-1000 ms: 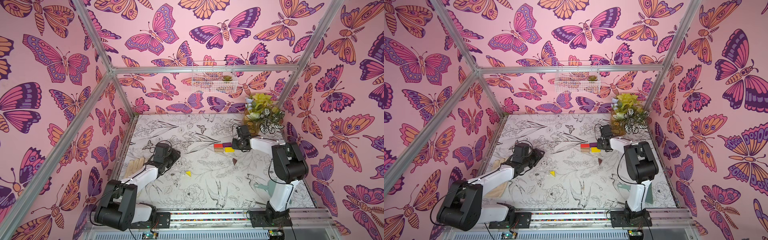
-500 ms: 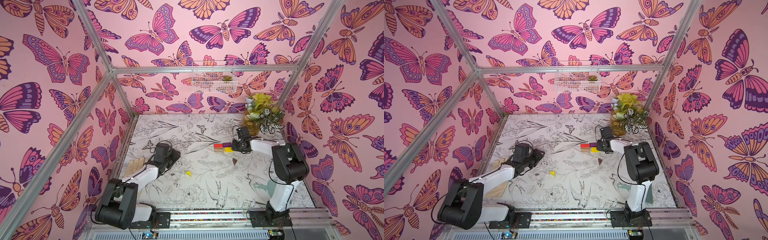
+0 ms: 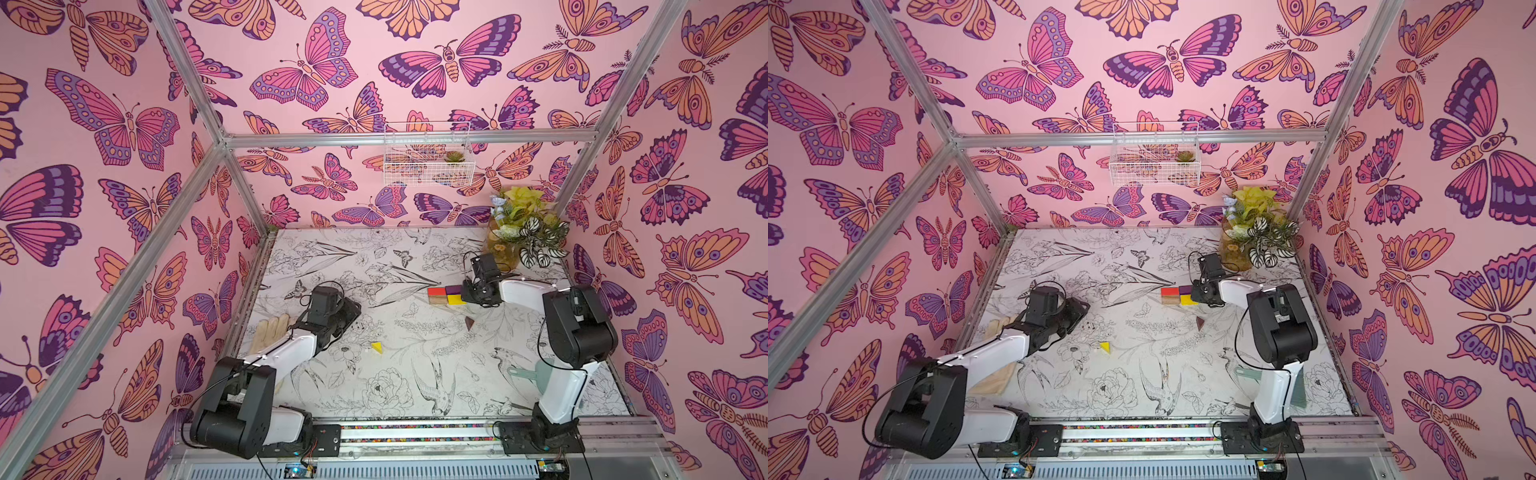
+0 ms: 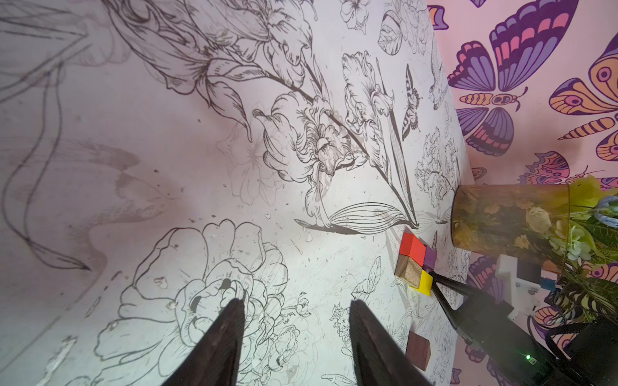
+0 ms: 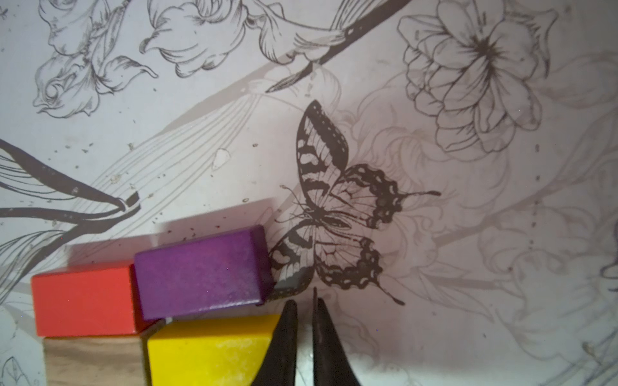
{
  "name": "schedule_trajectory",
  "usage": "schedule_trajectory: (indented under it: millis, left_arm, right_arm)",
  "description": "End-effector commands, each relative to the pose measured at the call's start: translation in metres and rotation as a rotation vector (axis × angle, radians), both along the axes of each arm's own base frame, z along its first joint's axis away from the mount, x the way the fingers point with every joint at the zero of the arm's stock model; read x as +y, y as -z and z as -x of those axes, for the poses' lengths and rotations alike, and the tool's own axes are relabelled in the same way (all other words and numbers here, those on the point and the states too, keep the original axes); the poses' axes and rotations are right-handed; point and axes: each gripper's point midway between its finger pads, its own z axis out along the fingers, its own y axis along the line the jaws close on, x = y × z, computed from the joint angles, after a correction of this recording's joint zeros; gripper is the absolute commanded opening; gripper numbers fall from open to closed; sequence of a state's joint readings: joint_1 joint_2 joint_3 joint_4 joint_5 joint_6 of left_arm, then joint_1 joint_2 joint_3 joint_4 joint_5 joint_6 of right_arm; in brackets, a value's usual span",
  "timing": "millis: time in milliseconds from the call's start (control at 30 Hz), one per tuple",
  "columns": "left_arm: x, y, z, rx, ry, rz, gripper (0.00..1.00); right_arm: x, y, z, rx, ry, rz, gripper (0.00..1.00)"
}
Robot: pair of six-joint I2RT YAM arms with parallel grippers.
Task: Assemble a piece of candy with building blocks
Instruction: Assemble the building block at the center of the board.
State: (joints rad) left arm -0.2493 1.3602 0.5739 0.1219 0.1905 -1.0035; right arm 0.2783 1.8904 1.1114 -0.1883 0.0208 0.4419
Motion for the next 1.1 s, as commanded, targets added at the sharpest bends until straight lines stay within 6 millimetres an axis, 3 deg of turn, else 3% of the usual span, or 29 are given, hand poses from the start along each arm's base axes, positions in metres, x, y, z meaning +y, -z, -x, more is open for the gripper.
schedule_trajectory:
  millis: [0,167,433,567,767,1067]
  left_arm:
    - [-0.001,0.003,0.000,0.015,0.002,-0.008,0.54]
    - [0.000,0.004,0.001,0.017,0.001,-0.009,0.54]
    - [0.001,0.004,0.000,0.016,-0.001,-0.013,0.54]
    - [0.000,0.005,-0.001,0.017,0.001,-0.008,0.54]
    - [0.000,0.006,-0.001,0.019,-0.001,-0.006,0.54]
    - [0.000,0.004,0.001,0.013,-0.002,-0.004,0.54]
  right_arm:
    - [0.004,-0.011,0.003,-0.007,0.001,-0.013,0.14]
    - [0.000,-0.016,0.005,-0.011,0.004,0.010,0.14]
    - [-0.009,-0.041,0.025,-0.029,-0.009,0.070,0.14]
    - [-0.001,-0.040,0.040,-0.011,-0.038,0.053,0.09]
    - [0.026,-0.035,0.059,0.011,-0.114,0.051,0.09]
    - [0.035,-0.014,0.056,0.051,-0.132,0.054,0.08]
